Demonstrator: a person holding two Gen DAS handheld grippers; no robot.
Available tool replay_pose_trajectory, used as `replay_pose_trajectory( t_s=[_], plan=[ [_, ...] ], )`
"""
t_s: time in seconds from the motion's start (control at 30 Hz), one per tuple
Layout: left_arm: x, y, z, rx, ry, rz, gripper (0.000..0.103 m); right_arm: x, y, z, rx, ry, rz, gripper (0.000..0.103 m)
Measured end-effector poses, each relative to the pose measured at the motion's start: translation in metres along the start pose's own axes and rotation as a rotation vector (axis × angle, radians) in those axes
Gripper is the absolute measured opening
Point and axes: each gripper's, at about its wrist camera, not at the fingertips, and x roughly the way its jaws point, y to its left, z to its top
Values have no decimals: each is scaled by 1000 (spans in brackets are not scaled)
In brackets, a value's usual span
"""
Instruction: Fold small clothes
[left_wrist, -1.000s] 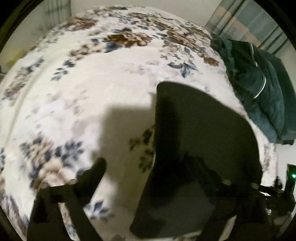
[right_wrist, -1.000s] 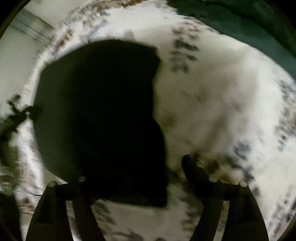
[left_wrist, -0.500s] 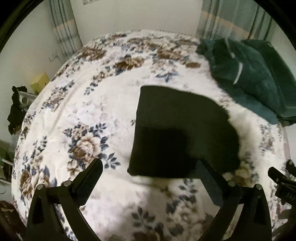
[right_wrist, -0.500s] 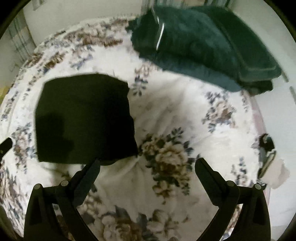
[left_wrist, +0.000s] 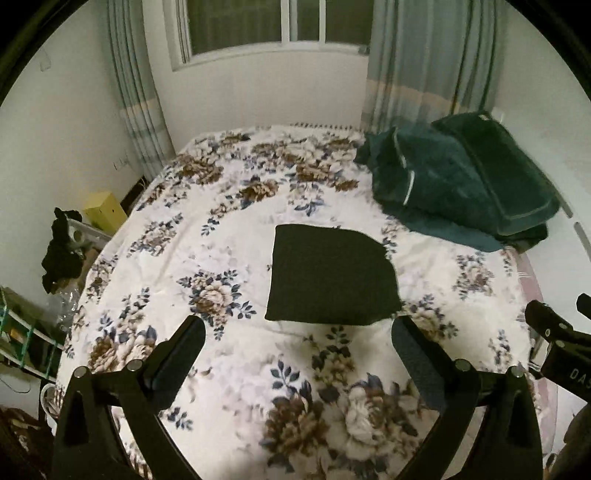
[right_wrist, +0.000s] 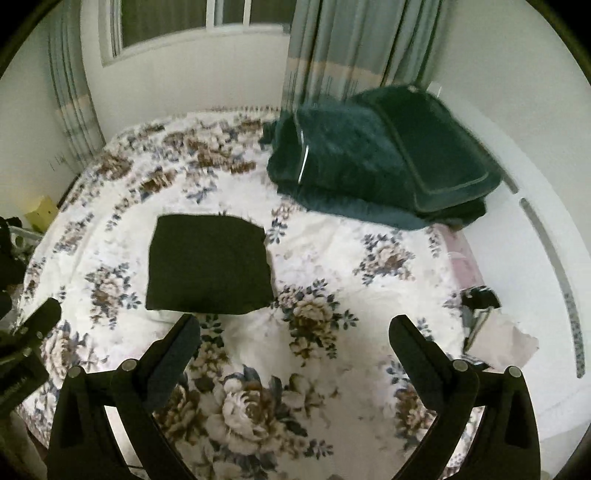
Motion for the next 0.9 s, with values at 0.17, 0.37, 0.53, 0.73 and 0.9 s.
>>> replay_pose_trajectory(
  t_s=[0.17,0.37,0.53,0.73,0.9],
  plan=[
    [-75,2,-9,0,-77,-18,103,-100,-11,-18,8,-97,11,103],
    [-137,8,-16,-9,-160,-13,103,-185,-15,-37,14,-183,37,103],
    [-175,13,-27,-15,-199,-18,103,-238,-17,-48,9,-247,49,103],
    [-197,12,-41,-15,-210,-19,103,-270,-20,-59,8,-266,85,103],
    [-207,11,-46,-7,-224,-17,103,-279,-24,-66,14,-265,107,103]
  ],
)
